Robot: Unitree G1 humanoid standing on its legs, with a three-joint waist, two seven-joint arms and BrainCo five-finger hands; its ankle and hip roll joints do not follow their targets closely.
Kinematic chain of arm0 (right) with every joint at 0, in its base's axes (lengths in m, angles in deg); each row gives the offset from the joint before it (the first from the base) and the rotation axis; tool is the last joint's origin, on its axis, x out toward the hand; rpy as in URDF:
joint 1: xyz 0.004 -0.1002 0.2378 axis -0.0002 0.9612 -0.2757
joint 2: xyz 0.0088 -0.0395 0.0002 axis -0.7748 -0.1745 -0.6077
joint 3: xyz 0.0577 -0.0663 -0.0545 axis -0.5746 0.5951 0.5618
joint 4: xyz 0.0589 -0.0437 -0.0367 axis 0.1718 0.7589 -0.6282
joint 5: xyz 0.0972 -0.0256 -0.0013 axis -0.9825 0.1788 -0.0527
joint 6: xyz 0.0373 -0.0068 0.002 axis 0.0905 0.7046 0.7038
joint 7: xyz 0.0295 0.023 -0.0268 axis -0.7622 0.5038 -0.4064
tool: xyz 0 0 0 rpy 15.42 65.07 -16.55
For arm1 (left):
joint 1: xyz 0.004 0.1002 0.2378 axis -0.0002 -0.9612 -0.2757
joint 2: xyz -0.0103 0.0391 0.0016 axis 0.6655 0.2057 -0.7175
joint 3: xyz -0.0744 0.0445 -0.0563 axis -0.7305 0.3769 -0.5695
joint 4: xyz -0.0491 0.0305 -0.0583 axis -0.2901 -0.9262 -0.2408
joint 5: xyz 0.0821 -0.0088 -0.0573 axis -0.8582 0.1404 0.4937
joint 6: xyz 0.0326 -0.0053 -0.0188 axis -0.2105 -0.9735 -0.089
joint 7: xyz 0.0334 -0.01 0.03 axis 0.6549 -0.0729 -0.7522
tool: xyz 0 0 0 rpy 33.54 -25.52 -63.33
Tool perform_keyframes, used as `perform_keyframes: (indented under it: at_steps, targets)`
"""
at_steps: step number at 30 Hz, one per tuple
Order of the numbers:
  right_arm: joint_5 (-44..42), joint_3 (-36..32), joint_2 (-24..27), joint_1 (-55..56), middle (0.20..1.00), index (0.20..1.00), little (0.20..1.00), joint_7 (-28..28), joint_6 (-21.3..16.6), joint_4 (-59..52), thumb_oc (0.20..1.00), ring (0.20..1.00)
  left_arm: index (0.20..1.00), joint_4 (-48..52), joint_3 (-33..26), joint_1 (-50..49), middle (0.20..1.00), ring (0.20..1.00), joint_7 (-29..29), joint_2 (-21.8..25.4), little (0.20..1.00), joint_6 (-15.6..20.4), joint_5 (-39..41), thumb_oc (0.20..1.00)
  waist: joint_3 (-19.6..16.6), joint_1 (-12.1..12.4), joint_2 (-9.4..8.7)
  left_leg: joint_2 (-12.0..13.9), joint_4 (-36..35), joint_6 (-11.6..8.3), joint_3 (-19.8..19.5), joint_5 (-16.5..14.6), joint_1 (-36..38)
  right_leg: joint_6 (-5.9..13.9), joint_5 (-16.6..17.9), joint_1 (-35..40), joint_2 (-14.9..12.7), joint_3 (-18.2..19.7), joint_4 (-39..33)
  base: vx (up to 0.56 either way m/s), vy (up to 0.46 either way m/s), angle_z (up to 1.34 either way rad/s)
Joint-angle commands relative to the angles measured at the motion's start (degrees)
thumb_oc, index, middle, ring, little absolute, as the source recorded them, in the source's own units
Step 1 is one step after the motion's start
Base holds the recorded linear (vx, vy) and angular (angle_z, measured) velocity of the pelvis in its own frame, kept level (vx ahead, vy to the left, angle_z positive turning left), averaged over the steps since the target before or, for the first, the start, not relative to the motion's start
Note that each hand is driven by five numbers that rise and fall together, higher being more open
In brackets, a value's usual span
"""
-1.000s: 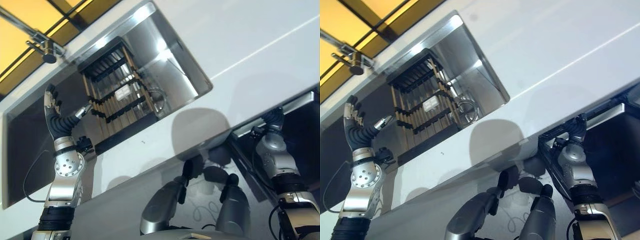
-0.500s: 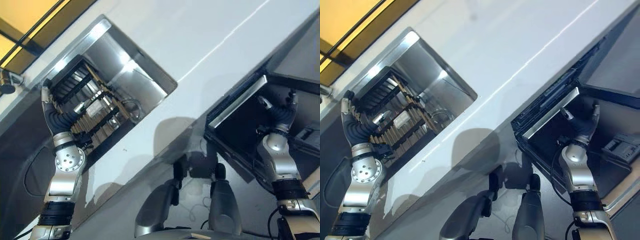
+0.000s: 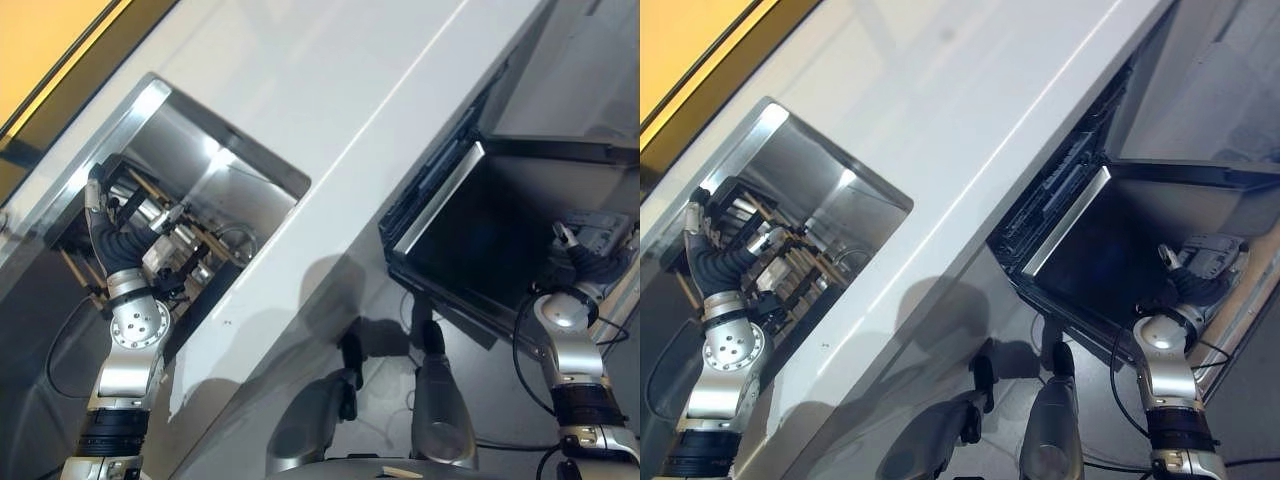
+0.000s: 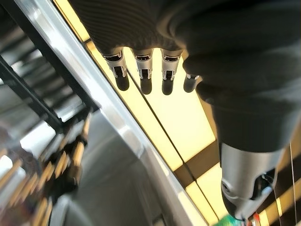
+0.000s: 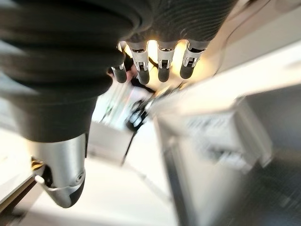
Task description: Pick up plates and place into dishwasher.
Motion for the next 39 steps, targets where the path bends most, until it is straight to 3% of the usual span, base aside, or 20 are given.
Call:
perform_keyframes:
  at_steps: [1, 9, 16, 23, 27, 31, 39]
  targets:
    - [6.32, 0.25, -0.35, 3.32, 1.0, 1.0, 1.0, 3.29, 1.67, -4.82, 1.0, 1.0, 1.0, 3.11, -2.62, -2.38, 1.0, 1.0, 0.3, 1.42, 1.0, 3.4, -0.89, 1.0, -5.46, -1.56, -2.29, -1.75, 4.13, 0.72, -1.96, -2.78, -1.16, -1.0, 5.74, 3.75, -3.9, 2.63, -3.65, 0.09, 0.126, -0.35]
    - [6.42, 0.71, -1.84, 9.32, 1.0, 1.0, 1.0, 0.3, 3.16, -2.93, 1.0, 1.0, 1.0, 2.28, -3.42, -4.35, 1.0, 1.0, 1.46, -0.79, 1.0, 2.85, -1.19, 1.0, -8.17, -3.66, -1.87, -1.76, 1.69, 1.11, 1.55, -3.5, 2.05, 0.11, 6.63, 3.61, -4.72, 2.62, -3.82, 0.05, 0.125, -0.27]
    - [-5.34, 2.88, -1.53, 7.42, 1.0, 1.0, 1.0, -1.46, -0.89, 2.03, 1.0, 1.0, 1.0, 0.09, -0.23, -1.21, 1.0, 1.0, -1.38, -2.52, 1.0, 3.09, -0.84, 1.0, -4.26, -5.89, 1.72, -3.13, 8.33, 1.37, 3.55, -5.25, -2.82, -1.0, 5.54, -2.75, -4.02, 5.27, 2.09, -0.09, 0.114, -0.24]
    - [-16.51, 3.83, -4.01, 4.46, 1.0, 1.0, 1.0, 3.45, -9.63, 10.58, 1.0, 1.0, 1.0, -0.81, 2.92, 1.22, 1.0, 1.0, -3.83, -3.18, 1.0, 3.82, -0.39, 1.0, 0.16, -6.33, 5.97, -4.67, 12.77, 1.47, 3.6, -5.55, -7.49, -2.62, 3.45, -7.98, -3.21, 5.78, 8.23, -0.08, 0.041, -0.14]
    - [-18.08, 3.15, -4.03, 2.04, 1.0, 1.0, 1.0, 10.69, -14.62, 11.93, 1.0, 1.0, 1.0, -0.24, 4.65, 2.28, 1.0, 1.0, -4.31, -3.67, 1.0, 3.58, 0.07, 1.0, 1.75, -6.36, 8.36, -5.32, 15.57, 1.78, 3.41, -6.29, -10.57, -3.62, 1.46, -12.05, -2.7, 5.94, 13.11, -0.06, 0.011, 0.0]
    - [-17.02, 2.34, -3.38, -0.68, 1.0, 1.0, 1.0, 15.81, -17.26, 11.51, 1.0, 1.0, 1.0, 1.07, 6.04, 2.71, 1.0, 1.0, -4.65, -3.81, 1.0, 3.45, 0.67, 1.0, 2.78, -6.42, 10.81, -5.9, 18.11, 2.02, 3.51, -7.17, -13.05, -4.47, -0.76, -15.4, -2.15, 6.48, 17.53, -0.01, 0.009, -0.01]
    - [-18.66, 1.35, -2.93, -7.34, 1.0, 1.0, 1.0, 20.27, -21.58, 10.71, 1.0, 1.0, 1.0, 1.9, 8.9, 3.59, 1.0, 1.0, -4.77, -4.11, 1.0, 3.22, 2.34, 1.0, 4.84, -6.1, 13.96, -6.49, 23.43, 2.09, 4.6, -9.08, -18.3, -5.64, -4.54, -21.95, -1.65, 6.45, 25.83, -0.02, -0.037, 0.02]
